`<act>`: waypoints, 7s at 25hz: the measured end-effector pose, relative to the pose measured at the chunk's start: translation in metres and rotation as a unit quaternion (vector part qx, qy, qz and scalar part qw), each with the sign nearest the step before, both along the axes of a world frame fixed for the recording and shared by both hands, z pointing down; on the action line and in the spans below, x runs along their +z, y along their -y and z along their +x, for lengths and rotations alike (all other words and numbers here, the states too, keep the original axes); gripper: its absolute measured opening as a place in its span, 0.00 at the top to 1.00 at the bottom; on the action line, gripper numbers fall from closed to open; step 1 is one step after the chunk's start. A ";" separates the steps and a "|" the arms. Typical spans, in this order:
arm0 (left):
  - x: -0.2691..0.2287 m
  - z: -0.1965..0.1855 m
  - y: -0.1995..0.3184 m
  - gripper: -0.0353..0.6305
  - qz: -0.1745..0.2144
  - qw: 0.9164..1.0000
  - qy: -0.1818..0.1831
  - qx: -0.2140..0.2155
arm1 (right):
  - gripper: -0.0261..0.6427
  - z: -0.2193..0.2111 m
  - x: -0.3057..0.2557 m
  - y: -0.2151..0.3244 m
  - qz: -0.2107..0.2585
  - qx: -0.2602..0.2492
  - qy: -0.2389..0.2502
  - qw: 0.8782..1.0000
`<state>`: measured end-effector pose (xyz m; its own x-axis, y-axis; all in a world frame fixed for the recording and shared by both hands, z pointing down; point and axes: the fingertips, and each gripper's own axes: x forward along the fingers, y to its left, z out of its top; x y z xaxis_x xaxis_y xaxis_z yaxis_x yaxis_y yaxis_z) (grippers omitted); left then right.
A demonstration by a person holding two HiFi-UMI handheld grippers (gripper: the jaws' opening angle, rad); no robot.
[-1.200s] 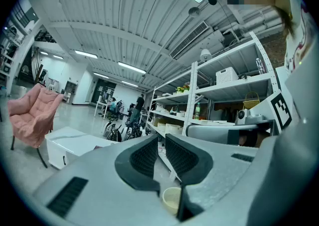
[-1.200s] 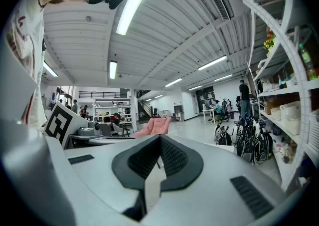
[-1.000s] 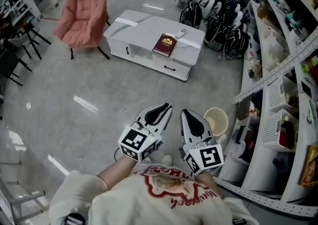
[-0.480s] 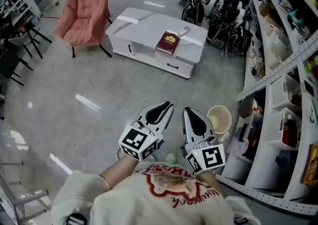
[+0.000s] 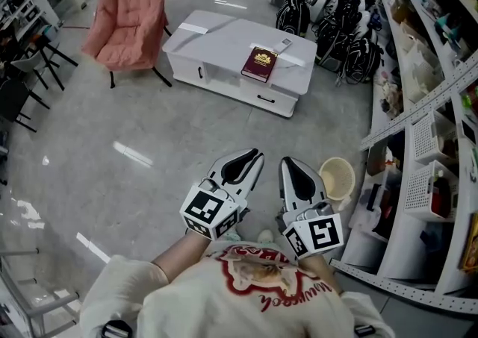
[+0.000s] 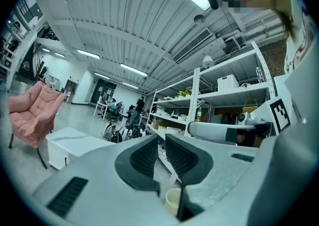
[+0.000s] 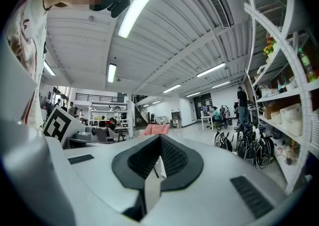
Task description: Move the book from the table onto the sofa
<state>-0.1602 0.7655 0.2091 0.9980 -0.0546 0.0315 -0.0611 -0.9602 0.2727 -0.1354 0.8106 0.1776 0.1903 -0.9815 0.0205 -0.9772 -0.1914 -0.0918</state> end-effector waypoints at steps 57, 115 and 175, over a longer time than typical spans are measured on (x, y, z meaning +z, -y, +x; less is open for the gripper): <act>-0.004 0.317 0.282 0.87 0.016 0.998 -0.029 -0.055 | 0.96 0.340 0.016 0.266 0.004 -0.018 0.025 1.000; 0.264 0.536 0.531 0.53 -0.148 0.969 0.187 0.061 | 0.61 0.569 0.240 0.507 -0.153 0.037 0.192 0.969; 0.495 0.519 0.534 0.51 -0.263 0.927 0.265 0.029 | 0.48 0.539 0.529 0.500 -0.274 0.098 0.382 0.877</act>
